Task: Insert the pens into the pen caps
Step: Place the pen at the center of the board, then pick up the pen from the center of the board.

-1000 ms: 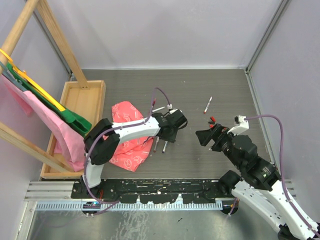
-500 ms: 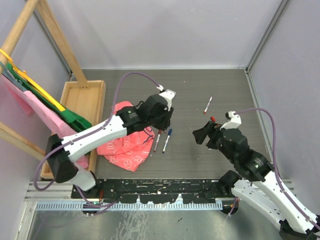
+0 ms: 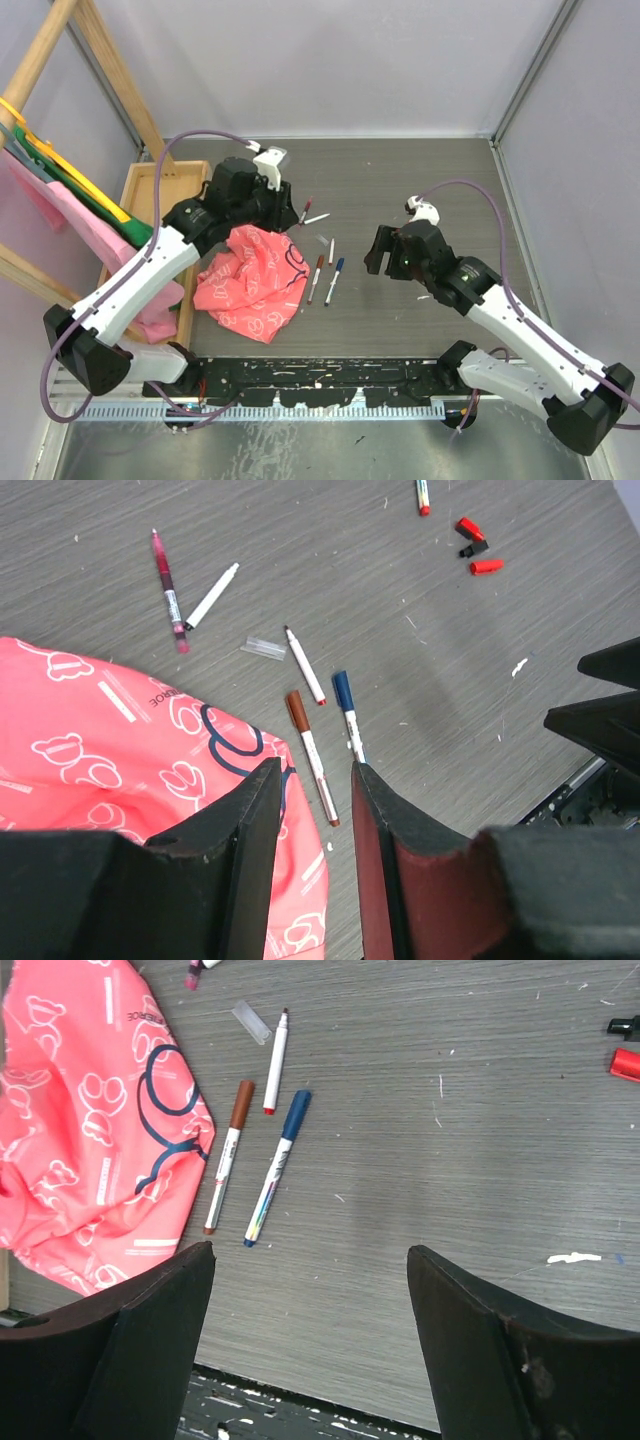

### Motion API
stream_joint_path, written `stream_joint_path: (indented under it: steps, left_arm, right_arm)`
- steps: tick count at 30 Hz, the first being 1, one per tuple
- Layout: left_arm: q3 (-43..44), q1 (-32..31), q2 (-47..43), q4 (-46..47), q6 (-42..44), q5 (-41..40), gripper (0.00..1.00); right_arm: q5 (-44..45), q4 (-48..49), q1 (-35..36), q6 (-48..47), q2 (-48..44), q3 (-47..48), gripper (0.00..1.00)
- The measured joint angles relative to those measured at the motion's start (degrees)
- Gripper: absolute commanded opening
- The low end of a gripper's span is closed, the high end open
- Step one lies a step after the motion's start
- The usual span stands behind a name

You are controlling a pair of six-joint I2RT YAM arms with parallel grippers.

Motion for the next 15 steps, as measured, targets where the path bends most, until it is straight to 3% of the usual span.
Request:
stream_joint_path:
  steps: [8, 15]
  left_arm:
    - [1.2, 3.5, 0.2, 2.7, 0.0, 3.7, 0.38]
    - [3.4, 3.7, 0.7, 8.1, 0.5, 3.8, 0.4]
  right_arm:
    - [2.7, 0.1, -1.3, -1.6, 7.4, 2.9, 0.82]
    - [4.2, 0.6, -6.9, -4.3, 13.8, 6.1, 0.81]
